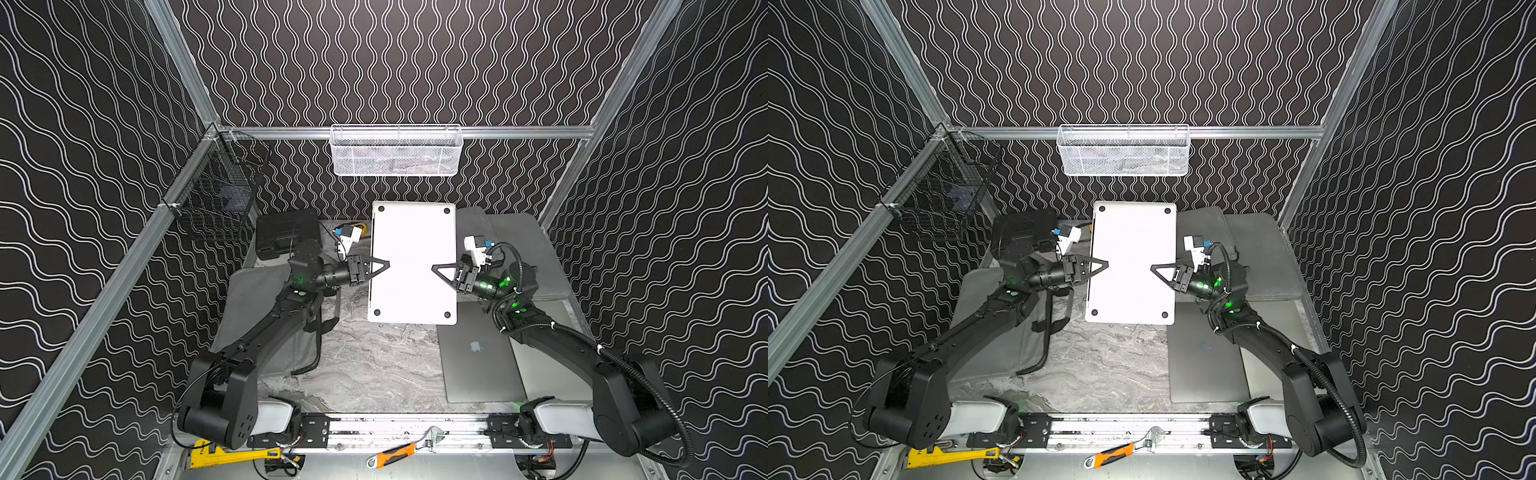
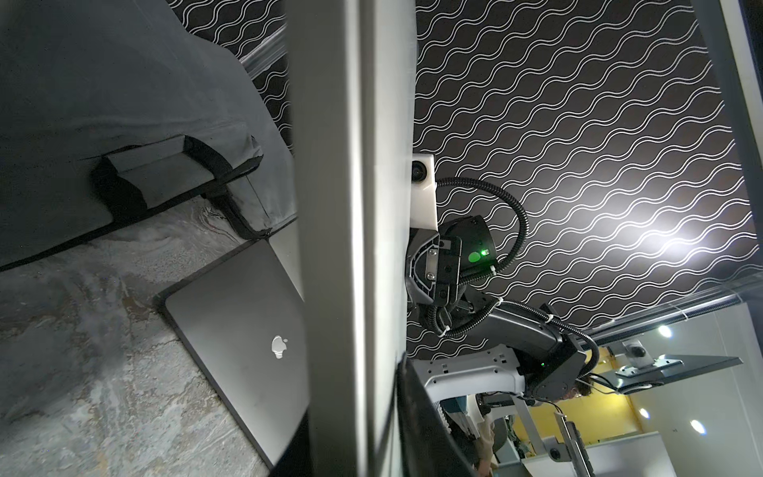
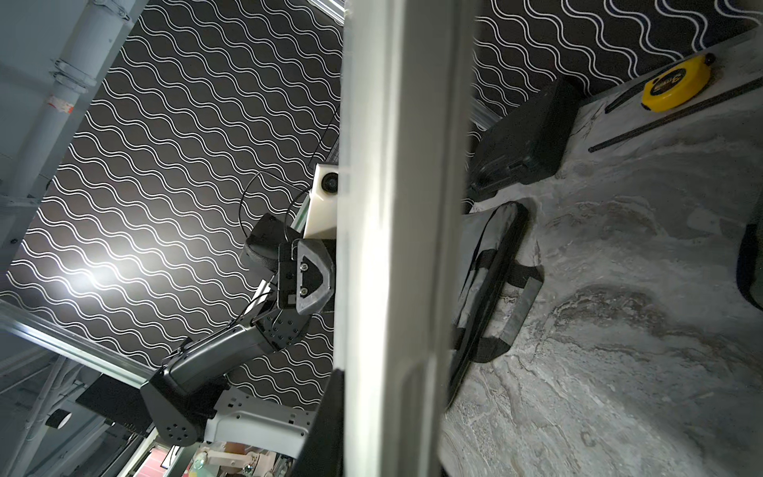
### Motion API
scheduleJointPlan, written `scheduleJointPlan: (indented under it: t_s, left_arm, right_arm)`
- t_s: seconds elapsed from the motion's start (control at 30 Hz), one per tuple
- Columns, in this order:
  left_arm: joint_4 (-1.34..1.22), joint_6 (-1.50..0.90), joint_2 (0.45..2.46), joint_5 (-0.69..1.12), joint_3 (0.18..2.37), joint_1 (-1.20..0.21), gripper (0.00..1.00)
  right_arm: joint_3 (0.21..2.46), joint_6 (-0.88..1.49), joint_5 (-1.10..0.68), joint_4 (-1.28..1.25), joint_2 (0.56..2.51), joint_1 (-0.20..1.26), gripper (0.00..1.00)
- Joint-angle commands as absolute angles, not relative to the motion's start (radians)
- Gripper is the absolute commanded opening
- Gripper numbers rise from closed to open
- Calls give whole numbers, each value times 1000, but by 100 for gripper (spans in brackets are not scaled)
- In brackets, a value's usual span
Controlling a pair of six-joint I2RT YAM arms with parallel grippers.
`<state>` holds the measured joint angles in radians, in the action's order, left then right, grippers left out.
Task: Open the zippered laptop bag and take out the laptop
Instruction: Place the laptop at the center of the board.
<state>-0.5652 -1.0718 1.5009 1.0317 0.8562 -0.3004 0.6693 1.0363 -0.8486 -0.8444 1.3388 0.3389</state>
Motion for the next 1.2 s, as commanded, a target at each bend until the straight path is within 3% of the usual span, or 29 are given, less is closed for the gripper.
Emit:
scheduleJointPlan:
  t_s: [0.0, 0.07, 0.27, 0.37, 0.63, 0.87, 1.0, 1.17]
  left_arm:
    - [-891, -1129, 1494, 1182, 866, -329, 8]
    - [-903, -1138, 1499, 1188, 864, -330, 0]
    - [-835, -1090, 1494, 1198, 871, -330, 0]
    - [-657, -967, 1479, 1195, 892, -328, 0]
    - [147, -383, 1474, 1084, 1042, -326, 0]
    - [438, -134, 1532, 985, 1113, -316, 0]
    - [697, 80, 1578, 848, 1234, -316, 0]
    - [837, 206, 1616, 688, 1333, -319, 0]
  right_arm:
    - [665, 948, -704, -606, 1356, 341, 3]
    - [671, 933, -689, -559, 1353, 342, 11]
    - [714, 833, -609, -368, 1323, 339, 47]
    - [771, 722, -524, -195, 1306, 336, 56]
    - [883, 504, -308, 115, 1275, 327, 62]
    - [874, 502, -247, 136, 1262, 325, 63]
    - [867, 484, -199, 147, 1233, 319, 63]
    - [873, 454, -141, 187, 1207, 298, 64]
